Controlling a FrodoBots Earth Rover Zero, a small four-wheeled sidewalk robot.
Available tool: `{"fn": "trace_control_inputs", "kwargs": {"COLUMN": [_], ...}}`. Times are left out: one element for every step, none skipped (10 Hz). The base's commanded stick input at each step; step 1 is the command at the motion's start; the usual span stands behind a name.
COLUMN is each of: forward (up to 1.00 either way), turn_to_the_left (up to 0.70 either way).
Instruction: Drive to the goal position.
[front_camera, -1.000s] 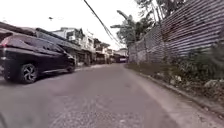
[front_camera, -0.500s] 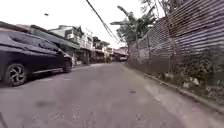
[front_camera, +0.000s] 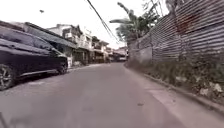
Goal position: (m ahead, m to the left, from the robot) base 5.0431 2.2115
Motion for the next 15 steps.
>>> {"fn": "trace_control_inputs", "kwargs": {"forward": [1.00,1.00,1.00,1.00,1.00,1.00,1.00,1.00,1.00,1.00,1.00,1.00,1.00,1.00,1.00], "turn_to_the_left": [0.00,0.00,0.00,0.00,0.00,0.00,0.00,0.00,0.00,0.00,0.00,0.00,0.00,0.00,0.00]}}
